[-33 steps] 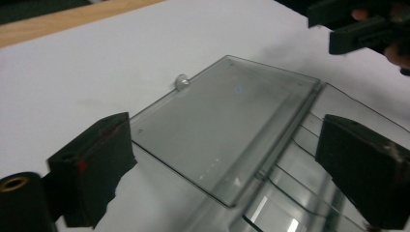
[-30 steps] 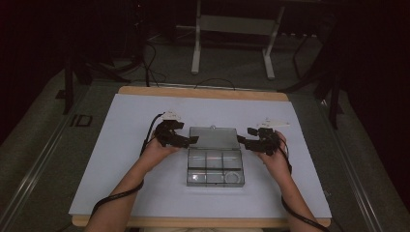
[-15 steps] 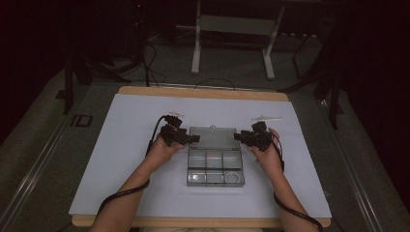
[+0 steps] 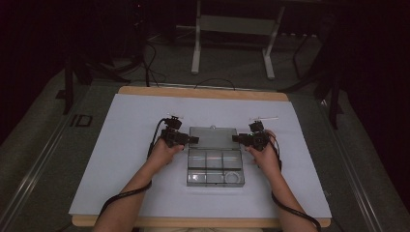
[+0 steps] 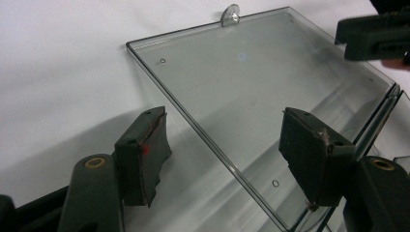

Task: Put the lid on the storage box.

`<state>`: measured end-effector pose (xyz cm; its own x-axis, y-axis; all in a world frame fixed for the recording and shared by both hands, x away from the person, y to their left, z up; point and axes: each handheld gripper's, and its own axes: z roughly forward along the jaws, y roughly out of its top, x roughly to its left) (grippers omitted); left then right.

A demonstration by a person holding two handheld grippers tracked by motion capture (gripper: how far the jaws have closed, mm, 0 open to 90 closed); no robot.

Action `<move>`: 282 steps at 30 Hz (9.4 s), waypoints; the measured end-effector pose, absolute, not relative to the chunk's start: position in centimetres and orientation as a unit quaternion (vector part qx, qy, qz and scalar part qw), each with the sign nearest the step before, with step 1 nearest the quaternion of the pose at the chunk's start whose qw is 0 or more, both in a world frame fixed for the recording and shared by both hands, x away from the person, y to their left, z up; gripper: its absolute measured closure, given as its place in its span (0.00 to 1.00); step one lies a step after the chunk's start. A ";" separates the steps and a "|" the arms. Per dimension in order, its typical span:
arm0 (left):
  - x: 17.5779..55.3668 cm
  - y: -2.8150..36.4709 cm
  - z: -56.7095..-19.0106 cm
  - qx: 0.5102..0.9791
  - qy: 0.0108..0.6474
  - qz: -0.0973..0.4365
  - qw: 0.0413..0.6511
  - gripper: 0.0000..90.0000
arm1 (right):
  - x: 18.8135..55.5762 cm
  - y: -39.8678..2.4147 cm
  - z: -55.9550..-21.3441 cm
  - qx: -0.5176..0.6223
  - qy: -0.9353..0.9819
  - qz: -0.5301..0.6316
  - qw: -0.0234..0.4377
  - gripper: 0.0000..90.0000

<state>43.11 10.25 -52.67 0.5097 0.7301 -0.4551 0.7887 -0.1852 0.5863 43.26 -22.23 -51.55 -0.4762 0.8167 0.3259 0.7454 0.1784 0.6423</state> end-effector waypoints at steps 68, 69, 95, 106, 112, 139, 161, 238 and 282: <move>39.8 10.5 -48.7 0.788 0.408 0.019 0.461 0.73 | 39.2 -22.2 -47.6 0.435 0.772 0.449 0.113 0.71; 39.7 10.5 -48.7 0.787 0.407 0.018 0.464 0.73 | 39.1 -22.2 -47.6 0.435 0.772 0.450 0.113 0.72; 37.2 10.7 -48.1 0.805 0.368 0.055 0.463 0.78 | 36.4 -22.6 -47.0 0.371 0.793 0.457 0.155 0.78; 36.1 10.9 -48.1 0.809 0.353 0.060 0.466 0.76 | 35.2 -23.0 -46.7 0.360 0.797 0.459 0.157 0.79; 35.6 11.1 -48.1 0.811 0.348 0.063 0.467 0.74 | 34.6 -23.2 -46.7 0.356 0.799 0.460 0.153 0.79; 33.5 11.5 -48.5 0.826 0.329 0.078 0.451 0.68 | 32.9 -24.6 -47.5 0.350 0.803 0.464 0.130 0.78; 32.5 11.7 -49.3 0.828 0.331 0.076 0.446 0.68 | 32.5 -25.6 -48.8 0.360 0.803 0.461 0.113 0.74; 31.8 12.7 -51.4 0.855 0.331 0.083 0.391 0.66 | 31.8 -26.1 -51.4 0.375 0.818 0.427 0.096 0.67; 32.1 14.9 -51.5 0.824 0.358 0.065 0.434 0.30 | 34.0 -27.3 -51.0 0.374 0.799 0.462 0.094 0.22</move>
<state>32.09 14.94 -51.47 0.7357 0.6461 -0.2034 0.5332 -0.3672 0.7622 33.99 -27.33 -51.05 -0.7021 0.6850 0.1947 0.5108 0.2938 0.8079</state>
